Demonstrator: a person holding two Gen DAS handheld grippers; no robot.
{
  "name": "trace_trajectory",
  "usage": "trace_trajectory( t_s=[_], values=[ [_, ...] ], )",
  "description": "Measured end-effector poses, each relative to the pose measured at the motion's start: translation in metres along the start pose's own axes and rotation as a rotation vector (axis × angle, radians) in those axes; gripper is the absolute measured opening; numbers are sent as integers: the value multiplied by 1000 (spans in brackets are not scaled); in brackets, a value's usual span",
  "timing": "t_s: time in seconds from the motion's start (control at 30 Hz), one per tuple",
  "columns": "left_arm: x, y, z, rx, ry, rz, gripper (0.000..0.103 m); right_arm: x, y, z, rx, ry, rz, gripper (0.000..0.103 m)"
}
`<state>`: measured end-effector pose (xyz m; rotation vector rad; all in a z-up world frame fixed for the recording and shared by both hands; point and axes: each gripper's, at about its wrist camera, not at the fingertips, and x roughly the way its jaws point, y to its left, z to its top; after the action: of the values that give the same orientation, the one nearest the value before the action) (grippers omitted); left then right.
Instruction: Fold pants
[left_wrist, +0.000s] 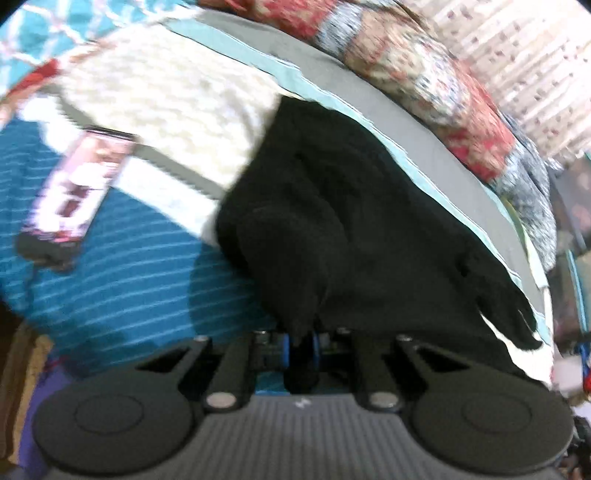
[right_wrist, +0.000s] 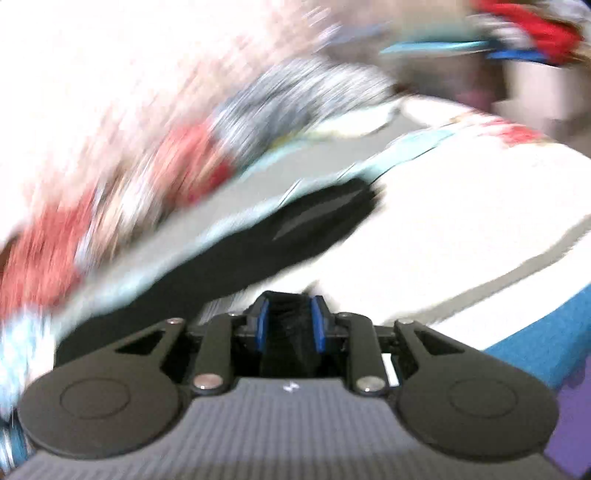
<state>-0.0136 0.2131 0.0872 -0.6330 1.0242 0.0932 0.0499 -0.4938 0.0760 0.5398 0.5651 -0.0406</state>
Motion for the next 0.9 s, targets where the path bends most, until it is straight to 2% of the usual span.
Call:
trace_trajectory(
  t_s=[0.07, 0.2, 0.23, 0.3, 0.33, 0.4, 0.47, 0.5, 0.53, 0.6, 0.67, 0.73, 0.8, 0.83, 0.9],
  values=[
    [-9, 13, -4, -25, 4, 25, 9, -6, -24, 21, 52, -71, -64, 27],
    [10, 23, -19, -48, 49, 57, 11, 11, -65, 36, 187, -89, -93, 27],
    [18, 22, -23, -39, 68, 64, 14, 21, -69, 34, 179, -79, -128, 27],
    [33, 18, -27, -14, 107, 128, 25, 37, -71, 17, 134, -38, -230, 27],
    [37, 13, -29, 20, 114, 168, 31, 42, -80, 5, 138, 6, -281, 27],
    [32, 5, -29, 84, 97, 196, 44, 52, -92, -12, 154, 72, -347, 29],
    [15, 3, -26, 115, 55, 192, 46, 39, -97, -15, 178, 23, -335, 48],
    [4, 4, -21, 120, 25, 176, 48, 27, -99, -12, 200, -1, -364, 73],
    [-8, 5, -12, 119, -16, 157, 49, 17, -100, -10, 224, -32, -404, 83],
    [-24, 0, 8, 117, -110, 151, 56, -5, -107, -5, 277, -134, -430, 82],
    [-29, -10, 36, 154, -188, 187, 57, -18, -106, -2, 317, -188, -460, 77],
    [-19, -33, 64, 247, -245, 262, 57, -21, -93, 8, 300, -200, -430, 75],
    [3, -64, 91, 405, -306, 337, 57, -6, -74, 23, 259, -171, -358, 74],
    [16, -80, 103, 471, -324, 364, 57, 6, -61, 33, 231, -149, -314, 74],
    [52, -112, 127, 602, -340, 391, 63, 40, -30, 51, 146, -44, -202, 75]
  ],
)
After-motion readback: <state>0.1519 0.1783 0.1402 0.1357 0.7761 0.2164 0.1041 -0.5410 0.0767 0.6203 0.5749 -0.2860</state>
